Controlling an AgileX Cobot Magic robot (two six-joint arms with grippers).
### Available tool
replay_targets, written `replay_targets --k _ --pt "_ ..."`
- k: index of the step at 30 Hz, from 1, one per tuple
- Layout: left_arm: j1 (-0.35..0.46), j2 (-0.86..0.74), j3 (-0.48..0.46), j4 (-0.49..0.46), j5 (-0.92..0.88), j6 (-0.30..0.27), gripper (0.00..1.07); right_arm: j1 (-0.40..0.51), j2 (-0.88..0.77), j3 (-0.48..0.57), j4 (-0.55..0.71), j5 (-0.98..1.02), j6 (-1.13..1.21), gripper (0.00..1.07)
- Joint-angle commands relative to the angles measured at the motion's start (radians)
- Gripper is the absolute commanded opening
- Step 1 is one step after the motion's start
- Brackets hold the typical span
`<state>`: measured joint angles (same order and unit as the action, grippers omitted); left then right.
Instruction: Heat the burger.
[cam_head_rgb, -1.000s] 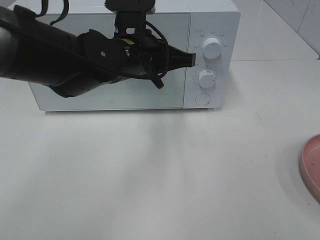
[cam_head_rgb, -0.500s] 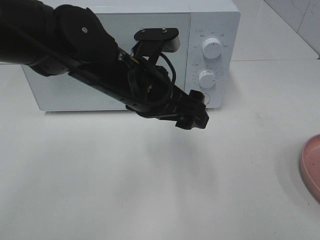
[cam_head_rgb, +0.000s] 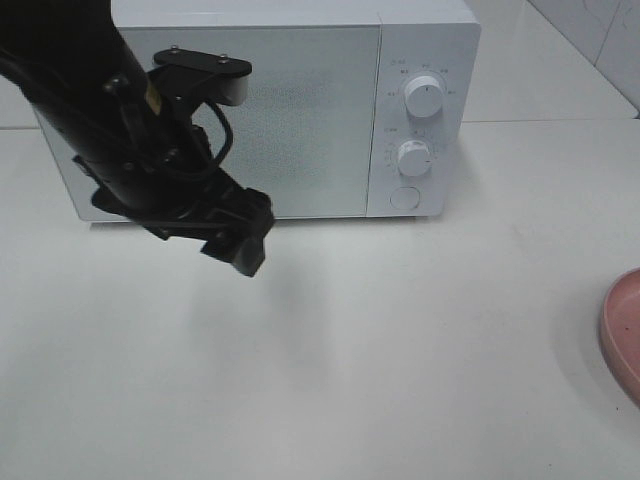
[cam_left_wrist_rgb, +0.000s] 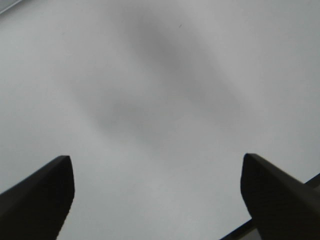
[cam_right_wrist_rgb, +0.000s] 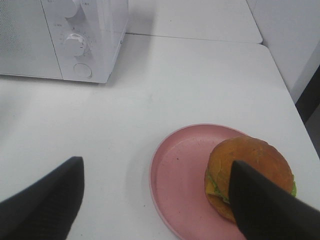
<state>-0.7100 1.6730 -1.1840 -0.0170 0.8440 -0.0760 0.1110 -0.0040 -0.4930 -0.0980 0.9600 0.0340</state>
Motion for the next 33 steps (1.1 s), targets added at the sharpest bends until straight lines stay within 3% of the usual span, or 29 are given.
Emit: replay_targets --k 1,5,8,10,11,13,16,18,19,21,23,27,30,32,33 --pt "0.002 -0.046 -0.006 0.110 0.139 -0.052 0.82 -0.007 -0.025 0.000 0.002 0.000 0.000 0.75" --pt "0.009 -0.072 -0.003 0.171 0.174 -0.112 0.82 -0.007 -0.025 0.000 0.002 0.000 0.000 0.75" --pt "0.035 -0.083 0.004 0.161 0.186 -0.118 0.82 -0.007 -0.025 0.000 0.002 0.000 0.000 0.75" --pt "0.118 -0.098 0.024 0.119 0.203 -0.105 0.82 -0.007 -0.025 0.000 0.002 0.000 0.000 0.75" --pt "0.118 -0.098 0.024 0.119 0.203 -0.105 0.82 -0.007 -0.025 0.000 0.002 0.000 0.000 0.75" --pt "0.254 -0.127 0.086 0.059 0.208 -0.052 0.82 -0.007 -0.025 0.000 0.002 0.000 0.000 0.75" --pt "0.285 -0.136 0.106 0.043 0.208 -0.038 0.82 -0.007 -0.025 0.000 0.002 0.000 0.000 0.75" --pt "0.389 -0.183 0.167 -0.005 0.205 0.009 0.82 -0.007 -0.025 0.000 0.002 0.000 0.000 0.75" --pt "0.389 -0.183 0.167 -0.005 0.205 0.009 0.82 -0.007 -0.025 0.000 0.002 0.000 0.000 0.75" --pt "0.507 -0.274 0.261 -0.034 0.208 0.033 0.82 -0.007 -0.025 0.000 0.002 0.000 0.000 0.75" --pt "0.525 -0.296 0.282 -0.036 0.208 0.033 0.82 -0.007 -0.025 0.000 0.002 0.000 0.000 0.75" --pt "0.583 -0.453 0.411 -0.033 0.203 0.033 0.82 -0.007 -0.025 0.000 0.002 0.000 0.000 0.75" --pt "0.583 -0.489 0.436 -0.032 0.200 0.033 0.82 -0.007 -0.025 0.000 0.002 0.000 0.000 0.75" --pt "0.583 -0.621 0.529 -0.030 0.190 0.033 0.82 -0.007 -0.025 0.000 0.002 0.000 0.000 0.75" --pt "0.583 -0.621 0.529 -0.030 0.190 0.033 0.82 -0.007 -0.025 0.000 0.002 0.000 0.000 0.75"
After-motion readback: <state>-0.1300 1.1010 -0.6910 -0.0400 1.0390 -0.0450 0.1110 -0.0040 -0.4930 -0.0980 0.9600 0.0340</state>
